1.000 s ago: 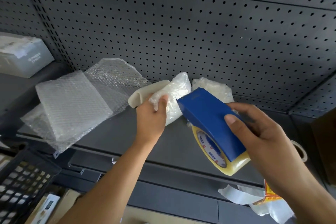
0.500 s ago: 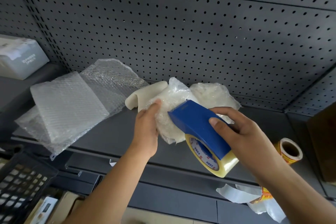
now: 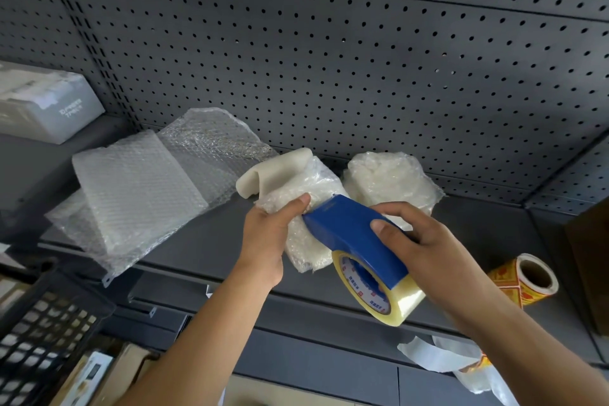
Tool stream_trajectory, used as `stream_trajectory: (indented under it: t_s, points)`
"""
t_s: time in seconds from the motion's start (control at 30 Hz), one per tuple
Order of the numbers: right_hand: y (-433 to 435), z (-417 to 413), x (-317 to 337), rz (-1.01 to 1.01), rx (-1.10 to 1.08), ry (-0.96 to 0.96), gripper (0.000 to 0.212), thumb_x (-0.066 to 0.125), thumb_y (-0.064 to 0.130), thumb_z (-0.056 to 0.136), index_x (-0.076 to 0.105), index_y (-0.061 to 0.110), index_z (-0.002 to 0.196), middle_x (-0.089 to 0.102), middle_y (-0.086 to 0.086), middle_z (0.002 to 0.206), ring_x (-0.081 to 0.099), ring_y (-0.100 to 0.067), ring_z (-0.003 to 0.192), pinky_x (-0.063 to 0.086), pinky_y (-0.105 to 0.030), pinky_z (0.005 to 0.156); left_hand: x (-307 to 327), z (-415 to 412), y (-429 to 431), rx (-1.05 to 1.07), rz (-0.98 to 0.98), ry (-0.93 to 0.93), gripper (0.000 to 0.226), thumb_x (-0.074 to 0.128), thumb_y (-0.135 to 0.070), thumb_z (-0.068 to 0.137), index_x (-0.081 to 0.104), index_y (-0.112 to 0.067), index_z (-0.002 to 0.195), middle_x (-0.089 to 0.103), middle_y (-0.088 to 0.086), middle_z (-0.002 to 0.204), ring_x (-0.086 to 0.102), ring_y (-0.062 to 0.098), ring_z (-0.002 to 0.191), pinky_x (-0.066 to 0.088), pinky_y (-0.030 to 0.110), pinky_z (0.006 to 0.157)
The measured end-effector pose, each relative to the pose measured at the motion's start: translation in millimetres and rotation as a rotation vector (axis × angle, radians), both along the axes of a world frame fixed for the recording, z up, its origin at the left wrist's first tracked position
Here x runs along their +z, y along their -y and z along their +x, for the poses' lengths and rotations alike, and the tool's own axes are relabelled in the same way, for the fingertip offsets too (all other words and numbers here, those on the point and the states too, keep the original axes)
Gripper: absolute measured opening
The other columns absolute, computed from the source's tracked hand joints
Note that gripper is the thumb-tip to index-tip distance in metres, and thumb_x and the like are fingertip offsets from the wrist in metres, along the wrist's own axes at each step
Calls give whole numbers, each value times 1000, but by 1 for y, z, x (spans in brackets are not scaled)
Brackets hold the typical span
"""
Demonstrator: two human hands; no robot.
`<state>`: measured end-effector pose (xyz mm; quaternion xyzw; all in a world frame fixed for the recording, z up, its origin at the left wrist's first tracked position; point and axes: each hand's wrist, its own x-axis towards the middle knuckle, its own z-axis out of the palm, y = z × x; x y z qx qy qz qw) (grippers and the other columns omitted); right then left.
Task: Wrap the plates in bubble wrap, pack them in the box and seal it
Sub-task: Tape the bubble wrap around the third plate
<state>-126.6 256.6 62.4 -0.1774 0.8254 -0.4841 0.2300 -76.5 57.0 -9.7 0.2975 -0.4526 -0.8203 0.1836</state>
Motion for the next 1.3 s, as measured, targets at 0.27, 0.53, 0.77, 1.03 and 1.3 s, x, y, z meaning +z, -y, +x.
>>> stream_trajectory:
  t_s: [0.27, 0.53, 0.77, 1.03, 1.3]
  points:
    - [-1, 6, 13, -8, 15, -57, 13, 53, 49, 97, 59, 55, 107, 74, 12, 82, 71, -6, 69, 54, -19, 56, 6, -4, 5, 108, -94, -19, 26, 79, -7, 86, 72, -14, 110, 80, 5, 98, 78, 22, 91, 61, 34, 70]
    - [-12, 16, 27, 21, 60, -83, 15, 53, 48, 96, 59, 56, 107, 72, 16, 78, 68, 0, 65, 49, -12, 50, 16, -4, 15, 156, -170, -14, 18, 78, -9, 88, 72, -11, 104, 80, 2, 92, 78, 21, 89, 62, 32, 69]
    - [-26, 21, 30, 58, 93, -55, 30, 49, 60, 84, 61, 53, 110, 73, 21, 84, 71, 0, 73, 57, -19, 59, 29, 4, 26, 176, -142, -25, 24, 81, -16, 87, 71, -10, 108, 80, 0, 95, 78, 20, 92, 63, 33, 71]
    - [-19, -1, 35, 185, 61, -106, 16, 54, 50, 95, 63, 56, 107, 72, 14, 88, 69, -6, 77, 58, -30, 70, 53, 8, 14, 50, -652, -94, 19, 83, -28, 83, 70, -29, 97, 76, -10, 91, 73, 11, 89, 58, 33, 77]
    - [1, -12, 47, 268, 93, -174, 14, 55, 46, 95, 67, 48, 100, 69, 19, 94, 66, -3, 82, 51, -24, 66, 55, 14, -10, 53, -1264, -133, 25, 75, -39, 86, 66, -30, 108, 66, -21, 88, 60, 2, 81, 46, 13, 71]
